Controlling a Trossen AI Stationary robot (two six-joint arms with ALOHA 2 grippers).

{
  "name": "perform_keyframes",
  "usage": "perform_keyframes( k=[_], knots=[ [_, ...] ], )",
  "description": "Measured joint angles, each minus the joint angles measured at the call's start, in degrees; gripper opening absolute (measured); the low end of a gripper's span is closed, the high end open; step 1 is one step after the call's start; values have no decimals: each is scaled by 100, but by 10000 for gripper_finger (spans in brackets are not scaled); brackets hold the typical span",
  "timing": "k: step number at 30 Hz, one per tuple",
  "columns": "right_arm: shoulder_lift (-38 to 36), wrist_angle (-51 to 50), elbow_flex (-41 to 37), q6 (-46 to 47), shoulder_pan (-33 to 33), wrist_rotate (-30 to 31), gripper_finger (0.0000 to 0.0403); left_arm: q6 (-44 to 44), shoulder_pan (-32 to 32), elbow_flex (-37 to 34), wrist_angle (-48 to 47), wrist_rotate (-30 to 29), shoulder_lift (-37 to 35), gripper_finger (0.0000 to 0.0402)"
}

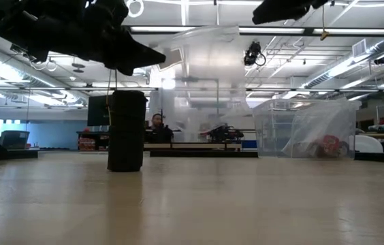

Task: Roll bandage
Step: Prepare the transparent zip bag

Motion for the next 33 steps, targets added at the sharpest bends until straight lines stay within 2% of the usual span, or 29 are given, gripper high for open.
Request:
perform_keyframes(
  k=[3, 7, 12, 16, 22, 33],
  knots=[
    [-215, 1027, -550, -157, -176, -67, 141, 8, -43, 2, 18, 4, 0, 3],
    [-365, 1736, -818, -332, -433, -477, 131, 5, -45, 13, 4, 194, 2, 3],
    [-260, 1882, -804, -332, -786, -1455, 113, 3, -45, 13, 40, 223, 2, 3],
    [-142, 1955, -802, -259, -1001, -1676, 90, 3, -45, 13, 80, 223, 2, 3],
    [66, 2240, -793, -324, -1240, -2136, 11, -1, -43, 15, 174, 227, 2, 3],
    [568, 2852, -779, -361, -1497, -2519, 4, -23, -43, 24, 517, 111, 28, 3]
  ],
)
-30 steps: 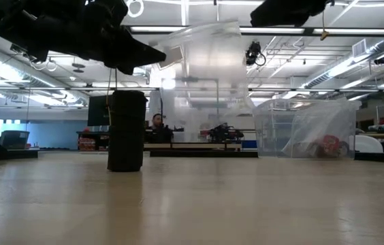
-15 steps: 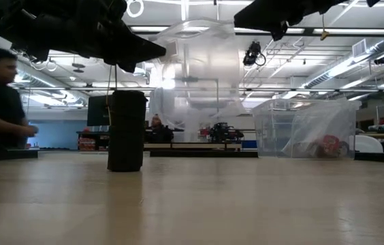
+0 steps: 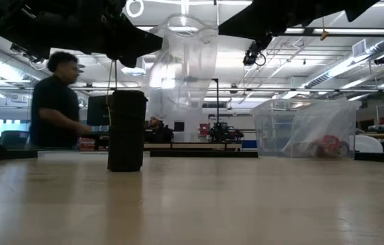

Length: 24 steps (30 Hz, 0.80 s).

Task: Roll bandage
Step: Prepare the transparent zip bag

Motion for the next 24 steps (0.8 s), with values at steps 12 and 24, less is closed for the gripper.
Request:
perform_keyframes(
  k=[12, 24],
  knots=[
    [790, -62, 756, -247, -119, -304, 2, 32, 2, 422, 58, -69, 609, 3],
    [933, 142, 760, -225, -235, -256, 1, 43, -13, 839, 90, -113, 982, 3]
  ],
)
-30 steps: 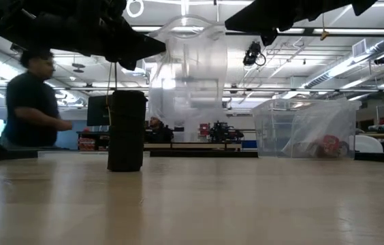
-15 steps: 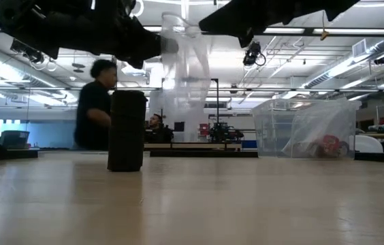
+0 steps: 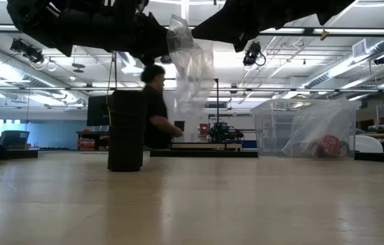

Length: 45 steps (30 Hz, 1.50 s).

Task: Roll bandage
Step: Prepare the transparent zip bag, then put the black bandage into the transparent zip bag

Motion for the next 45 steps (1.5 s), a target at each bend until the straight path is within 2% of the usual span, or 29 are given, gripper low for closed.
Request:
perform_keyframes(
  k=[7, 10, 14, 18, 21, 26, 30, 36, 41, 45],
  knots=[
    [3, -56, 0, 25, -79, -168, 1, 22, -22, 177, 110, 23, 253, 3],
    [-189, -456, 0, 59, -40, -268, 7, 133, -22, 134, 70, 52, 272, 3],
    [-758, -1382, 5, 327, 134, -67, 28, 181, -22, 50, -167, 26, 230, 3],
    [-1336, -2110, 4, 429, 327, 311, 53, 563, -22, 48, -518, -275, 134, 3],
    [-1653, -2273, 4, 437, 497, 343, 71, 698, 51, 53, -544, -319, 57, 3],
    [-1762, -2228, 4, 436, 828, 315, 93, 757, 208, 46, -1214, -358, -173, 3],
    [-1349, -1767, 4, 632, 983, 150, 98, 757, 332, 51, -1318, -354, -244, 3],
    [-278, -758, 3, 582, 1151, 8, 115, 743, 655, 47, -1396, -285, -308, 3],
    [793, 528, 2, 796, 1127, 66, 166, 718, 814, 50, -1326, 294, -398, 3],
    [1606, 1514, 2, 1037, 967, 136, 220, 712, 887, 32, -1273, 530, -552, 3]
  ],
)
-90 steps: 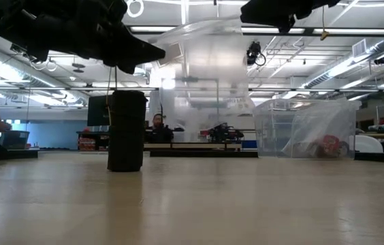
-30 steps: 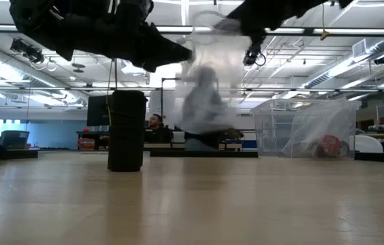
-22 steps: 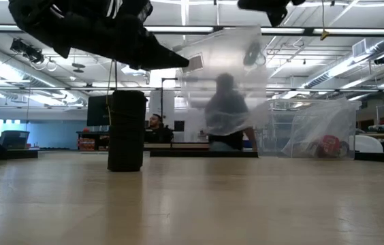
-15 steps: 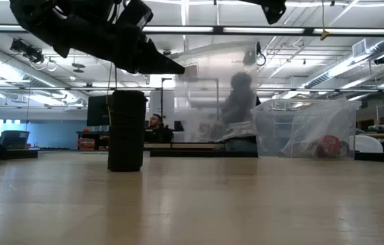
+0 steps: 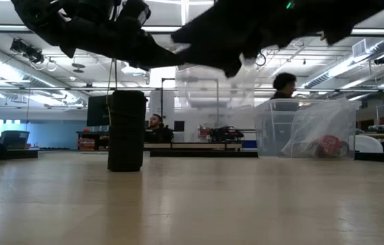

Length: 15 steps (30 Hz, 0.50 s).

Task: Roll bandage
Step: Put the black bandage into the transparent zip bag

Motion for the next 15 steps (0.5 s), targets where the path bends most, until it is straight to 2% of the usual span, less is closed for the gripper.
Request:
perform_keyframes(
  k=[3, 7, 15],
  knots=[
    [498, 638, -1, -21, -116, 299, 259, -82, 50, -167, 195, 105, -5, 3],
    [945, 701, 228, 32, -328, 570, 296, -271, 155, -489, 549, 117, -5, 3],
    [1456, 658, 789, 66, -652, -28, 313, -412, 193, -1080, 1438, 119, -3, 3]
  ],
)
